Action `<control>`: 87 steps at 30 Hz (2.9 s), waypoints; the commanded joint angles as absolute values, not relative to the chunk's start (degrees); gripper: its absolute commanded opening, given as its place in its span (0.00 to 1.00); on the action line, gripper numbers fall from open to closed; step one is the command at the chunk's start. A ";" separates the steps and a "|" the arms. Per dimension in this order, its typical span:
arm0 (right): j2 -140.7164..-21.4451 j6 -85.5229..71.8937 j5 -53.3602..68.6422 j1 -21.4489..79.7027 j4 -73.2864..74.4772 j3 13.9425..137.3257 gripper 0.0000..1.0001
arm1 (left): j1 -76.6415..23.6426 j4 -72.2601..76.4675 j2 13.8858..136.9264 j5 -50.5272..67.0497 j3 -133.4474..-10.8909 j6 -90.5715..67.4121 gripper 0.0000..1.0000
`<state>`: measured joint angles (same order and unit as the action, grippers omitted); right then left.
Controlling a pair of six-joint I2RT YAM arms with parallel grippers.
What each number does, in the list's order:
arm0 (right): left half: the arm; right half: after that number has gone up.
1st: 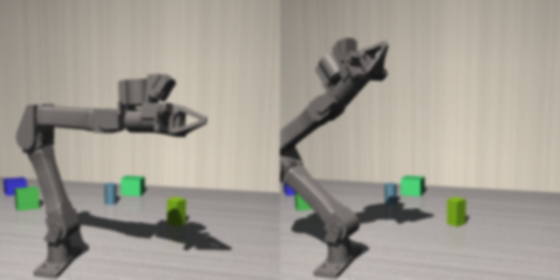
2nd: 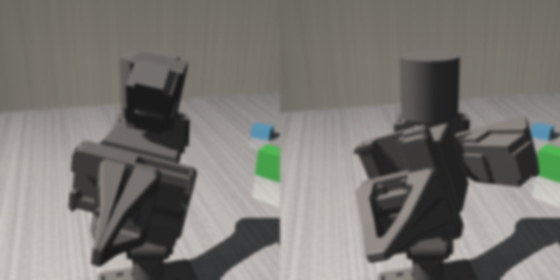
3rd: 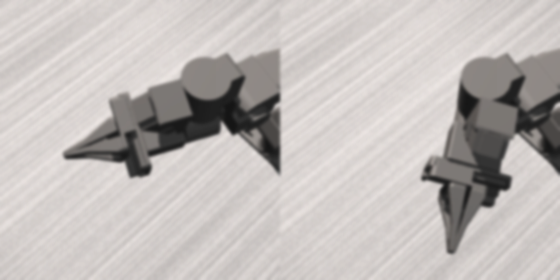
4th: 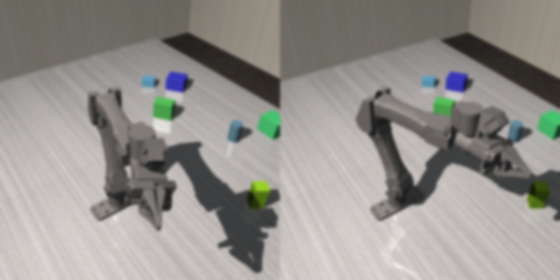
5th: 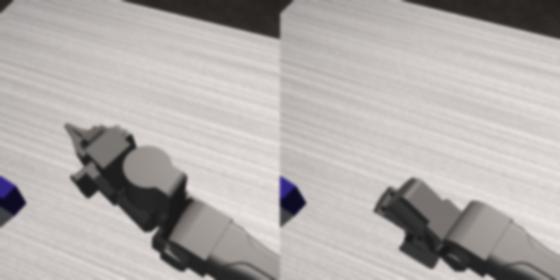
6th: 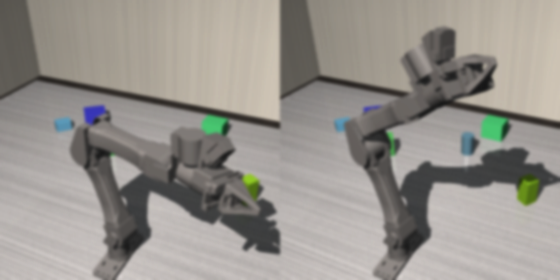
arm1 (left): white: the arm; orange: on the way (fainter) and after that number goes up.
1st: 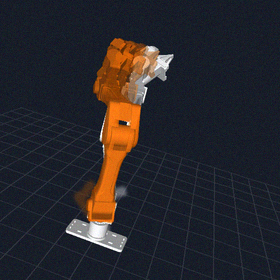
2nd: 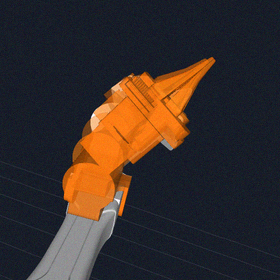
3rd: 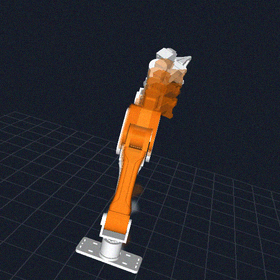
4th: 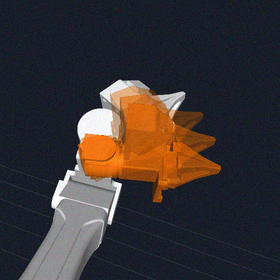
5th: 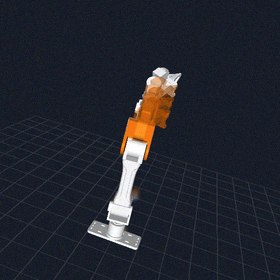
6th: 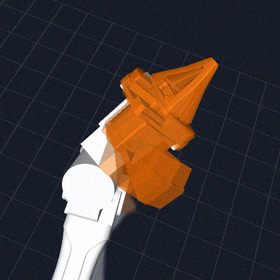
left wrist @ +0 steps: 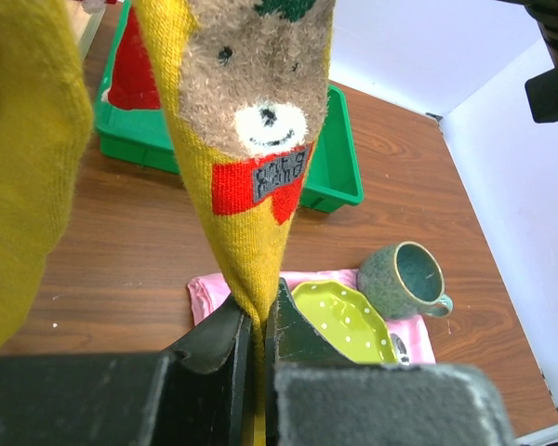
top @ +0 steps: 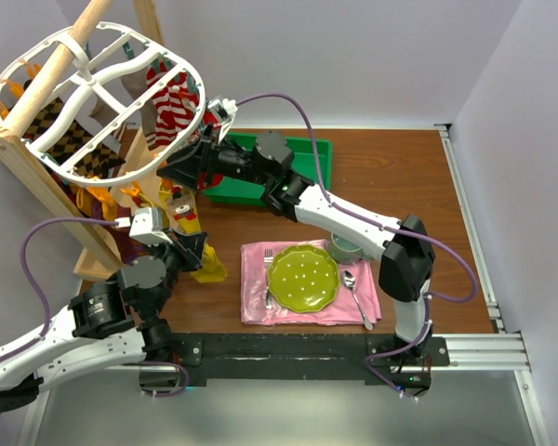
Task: Remove the socks clipped to the hanger
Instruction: Remove the sock from the hanger, then place the sock in the bin.
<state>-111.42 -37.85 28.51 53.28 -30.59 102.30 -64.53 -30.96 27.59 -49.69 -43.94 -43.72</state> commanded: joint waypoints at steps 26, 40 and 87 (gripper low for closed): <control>-109.16 -30.67 19.43 54.93 -24.70 104.06 0.00 | -64.51 -29.79 27.33 -44.21 -44.65 -39.29 0.00; -101.53 -26.10 13.37 55.46 -18.20 96.87 0.63 | -64.51 -29.18 28.48 -42.10 -44.12 -37.53 0.00; -37.61 -30.94 -42.19 55.28 28.56 58.71 0.87 | -41.13 17.76 119.96 -23.82 -93.60 -8.35 0.37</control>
<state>-35.94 -29.76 -43.33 55.37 26.02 57.71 -42.57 12.99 117.47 -25.96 -88.27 -10.50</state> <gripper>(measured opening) 0.872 0.166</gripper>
